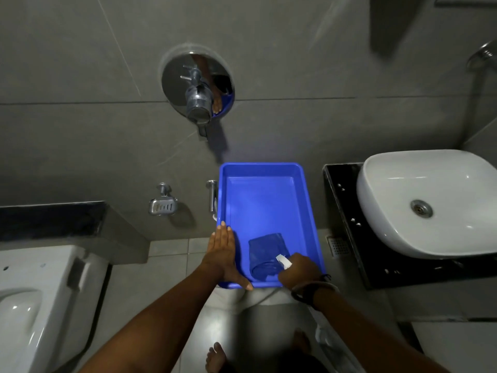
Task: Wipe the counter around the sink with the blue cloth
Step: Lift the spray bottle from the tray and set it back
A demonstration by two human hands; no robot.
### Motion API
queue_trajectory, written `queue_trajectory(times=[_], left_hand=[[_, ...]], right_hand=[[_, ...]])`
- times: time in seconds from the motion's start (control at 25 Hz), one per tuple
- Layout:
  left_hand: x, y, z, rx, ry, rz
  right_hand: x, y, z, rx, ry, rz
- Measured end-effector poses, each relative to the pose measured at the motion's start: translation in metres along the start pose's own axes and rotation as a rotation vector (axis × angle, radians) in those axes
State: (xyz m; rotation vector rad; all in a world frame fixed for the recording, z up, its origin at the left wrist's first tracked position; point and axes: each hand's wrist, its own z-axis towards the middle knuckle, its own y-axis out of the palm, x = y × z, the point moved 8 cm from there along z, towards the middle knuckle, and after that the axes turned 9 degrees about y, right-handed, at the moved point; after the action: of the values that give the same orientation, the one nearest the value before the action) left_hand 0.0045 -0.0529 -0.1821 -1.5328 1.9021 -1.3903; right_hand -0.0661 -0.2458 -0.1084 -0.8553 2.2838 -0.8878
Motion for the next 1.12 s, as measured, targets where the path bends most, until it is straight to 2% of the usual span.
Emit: queue_trajectory(times=[0.24, 0.48, 0.6, 0.68, 0.96, 1.04, 1.12], left_hand=[[0.003, -0.003, -0.004, -0.020, -0.015, -0.014], [0.003, -0.005, -0.004, -0.013, -0.019, -0.028], [0.001, -0.005, -0.004, -0.016, -0.022, -0.032], [0.001, -0.004, -0.005, -0.026, -0.022, -0.030], [0.000, -0.003, 0.000, -0.018, -0.014, -0.026], [-0.001, -0.002, 0.000, -0.012, -0.011, -0.023], [-0.002, -0.003, 0.000, 0.017, -0.003, -0.020]], right_hand=[[-0.004, 0.010, 0.010, -0.087, 0.064, -0.066], [-0.005, -0.001, 0.010, -0.025, 0.057, -0.124], [-0.009, -0.012, 0.001, -0.039, 0.028, -0.061], [-0.022, -0.031, -0.012, -0.009, -0.068, 0.010], [-0.119, -0.180, -0.051, 0.343, -0.534, 0.532], [-0.147, -0.208, -0.045, 0.442, -0.599, 0.644], [-0.168, -0.216, -0.030, 0.470, -0.639, 0.765]])
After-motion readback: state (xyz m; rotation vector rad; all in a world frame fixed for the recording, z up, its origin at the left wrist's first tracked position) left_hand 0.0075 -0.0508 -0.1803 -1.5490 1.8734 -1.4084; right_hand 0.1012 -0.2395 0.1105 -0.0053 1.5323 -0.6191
